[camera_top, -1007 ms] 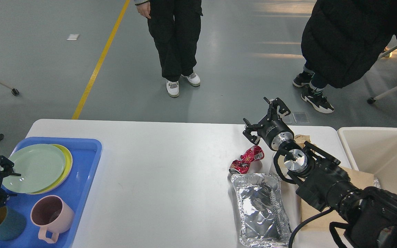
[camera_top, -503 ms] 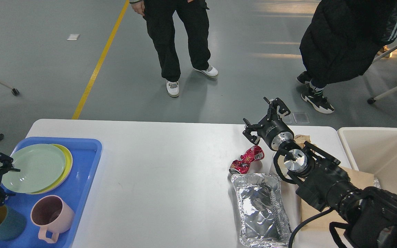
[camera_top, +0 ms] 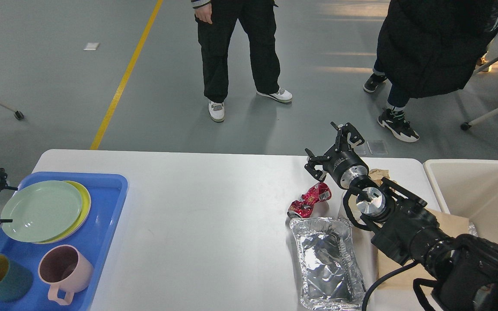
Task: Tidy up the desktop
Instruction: 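Raise the left gripper up and away from the tray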
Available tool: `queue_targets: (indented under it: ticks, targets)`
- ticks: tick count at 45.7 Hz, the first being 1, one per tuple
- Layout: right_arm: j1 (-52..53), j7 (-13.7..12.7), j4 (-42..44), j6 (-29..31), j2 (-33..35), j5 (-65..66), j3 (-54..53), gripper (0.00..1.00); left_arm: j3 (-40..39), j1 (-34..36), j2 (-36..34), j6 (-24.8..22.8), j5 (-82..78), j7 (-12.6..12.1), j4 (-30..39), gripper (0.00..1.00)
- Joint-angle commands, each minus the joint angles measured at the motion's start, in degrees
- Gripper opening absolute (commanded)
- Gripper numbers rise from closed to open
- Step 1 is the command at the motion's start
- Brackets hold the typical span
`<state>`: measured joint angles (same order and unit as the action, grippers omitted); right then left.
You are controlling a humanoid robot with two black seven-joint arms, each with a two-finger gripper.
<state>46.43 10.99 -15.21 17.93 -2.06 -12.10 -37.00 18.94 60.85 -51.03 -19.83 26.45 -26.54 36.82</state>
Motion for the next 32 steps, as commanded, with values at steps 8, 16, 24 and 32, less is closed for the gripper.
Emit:
queue_targets:
  ticks: [8, 16, 24, 32]
  targets:
    - [-0.02, 0.0, 0.0, 0.0, 0.04, -0.03, 0.0, 1.0, -0.13, 5.33, -0.65, -0.12, 0.0, -0.35, 0.01, 0.74]
    - [0.06, 0.0, 0.0, 0.0, 0.04, -0.03, 0.0, 1.0, -0.39, 8.32, -0.92, -0.12, 0.0, -3.87, -0.08, 0.74]
    - [0.06, 0.0, 0.0, 0.0, -0.04, -0.03, 0.0, 1.0, -1.71, 8.5, -0.92, -0.12, 0.0, -4.05, -0.34, 0.74]
    - [0.06, 0.0, 0.0, 0.0, -0.05, -0.03, 0.0, 1.0, -5.22, 8.15, -0.83, -0.2, 0.0, -4.4, -0.43, 0.74]
